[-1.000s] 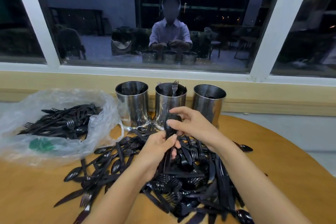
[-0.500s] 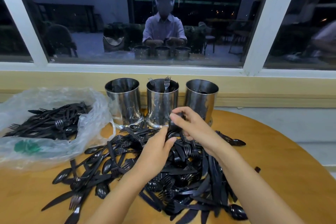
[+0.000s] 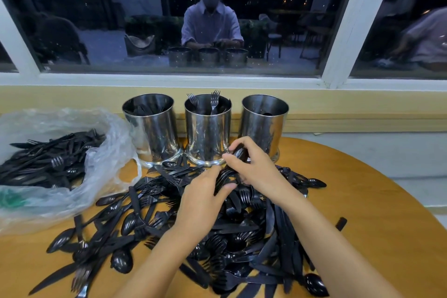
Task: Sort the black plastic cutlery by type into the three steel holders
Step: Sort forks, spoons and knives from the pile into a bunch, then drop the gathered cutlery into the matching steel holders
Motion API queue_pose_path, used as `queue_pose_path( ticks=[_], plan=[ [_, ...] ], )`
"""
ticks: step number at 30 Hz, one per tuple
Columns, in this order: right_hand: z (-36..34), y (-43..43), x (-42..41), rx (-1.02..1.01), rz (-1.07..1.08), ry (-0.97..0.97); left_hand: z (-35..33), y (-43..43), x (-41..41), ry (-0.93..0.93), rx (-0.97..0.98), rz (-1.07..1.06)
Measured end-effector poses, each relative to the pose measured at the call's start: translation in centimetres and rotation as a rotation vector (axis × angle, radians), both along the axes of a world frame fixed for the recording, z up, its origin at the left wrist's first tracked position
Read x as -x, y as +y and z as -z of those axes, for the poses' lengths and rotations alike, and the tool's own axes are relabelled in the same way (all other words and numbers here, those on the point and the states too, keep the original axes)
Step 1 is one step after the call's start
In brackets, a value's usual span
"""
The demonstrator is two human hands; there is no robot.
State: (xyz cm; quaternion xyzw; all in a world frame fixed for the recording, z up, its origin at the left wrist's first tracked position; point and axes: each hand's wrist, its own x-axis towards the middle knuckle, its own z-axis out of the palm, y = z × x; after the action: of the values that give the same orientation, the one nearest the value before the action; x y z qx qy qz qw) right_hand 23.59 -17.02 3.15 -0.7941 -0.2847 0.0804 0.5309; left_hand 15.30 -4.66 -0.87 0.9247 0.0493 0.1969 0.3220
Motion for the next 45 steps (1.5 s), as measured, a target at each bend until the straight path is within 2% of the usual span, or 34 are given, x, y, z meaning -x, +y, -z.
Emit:
queue_pose_path(
  ticks=[4, 6, 9, 11, 14, 17, 19, 21, 24, 26, 28, 31, 34, 36, 38, 39, 40, 43, 45],
  plan=[
    [0.6, -0.7, -0.9, -0.035, -0.038, 0.067, -0.1, 0.8, -1.0, 0.079, 0.370, 0.099],
    [0.8, -0.7, -1.2, -0.065, -0.010, 0.115, 0.3, 1.0, -1.4, 0.063, 0.354, 0.121],
    [1.2, -0.4, -2.0, -0.021, 0.084, 0.079, 0.8, 0.6, -2.2, 0.025, 0.211, 0.104],
    [1.1, -0.3, -3.0, 0.003, 0.112, 0.060, 0.5, 0.2, -2.5, 0.022, 0.254, 0.153],
    [-0.6, -0.7, -5.4, 0.046, 0.206, -0.086, -0.7, 0.0, -3.2, 0.052, 0.471, 0.211],
    [-5.2, -2.2, -8.7, -0.101, 0.438, -0.352, -1.2, 1.1, -4.7, 0.038, 0.593, 0.086],
    [-8.3, -3.4, -11.0, -0.133, 0.585, -0.585, -0.9, 2.3, -5.7, 0.037, 0.553, 0.012],
    [-9.5, -3.8, -13.2, -0.051, 0.653, -0.702, -0.3, 3.2, -6.4, 0.049, 0.496, -0.009],
    [-8.1, -2.7, -15.5, 0.246, 0.643, -0.688, 0.9, 4.0, -7.6, 0.067, 0.430, -0.034],
    [-5.9, -2.0, -16.7, 0.526, 0.521, -0.639, 1.6, 4.2, -8.2, 0.092, 0.385, -0.044],
    [-4.1, -1.7, -17.4, 0.645, 0.374, -0.514, 2.3, 4.3, -8.5, 0.125, 0.350, -0.037],
    [-4.0, -2.0, -17.5, 0.605, 0.226, -0.367, 3.0, 4.7, -8.5, 0.137, 0.300, -0.019],
    [-4.9, -2.7, -16.2, 0.468, 0.237, -0.517, 3.0, 5.2, -7.9, 0.128, 0.270, -0.021],
    [-4.5, -3.6, -13.6, 0.247, 0.287, -0.629, 3.1, 6.0, -7.1, 0.101, 0.200, -0.054],
    [-2.2, -5.0, -10.6, 0.109, 0.293, -0.536, 3.7, 7.5, -6.3, 0.075, 0.028, -0.150],
    [-0.3, -5.7, -9.3, 0.132, 0.277, -0.440, 4.2, 8.3, -6.0, 0.087, -0.069, -0.207],
    [2.0, -6.6, -8.6, 0.224, 0.278, -0.358, 4.7, 9.1, -5.7, 0.133, -0.150, -0.257],
    [8.5, -9.2, -7.8, 0.692, 0.361, -0.159, 5.6, 10.3, -5.3, 0.344, -0.269, -0.299],
    [10.6, -9.9, -7.5, 0.831, 0.388, -0.110, 6.0, 10.0, -5.5, 0.422, -0.329, -0.267]
  ],
)
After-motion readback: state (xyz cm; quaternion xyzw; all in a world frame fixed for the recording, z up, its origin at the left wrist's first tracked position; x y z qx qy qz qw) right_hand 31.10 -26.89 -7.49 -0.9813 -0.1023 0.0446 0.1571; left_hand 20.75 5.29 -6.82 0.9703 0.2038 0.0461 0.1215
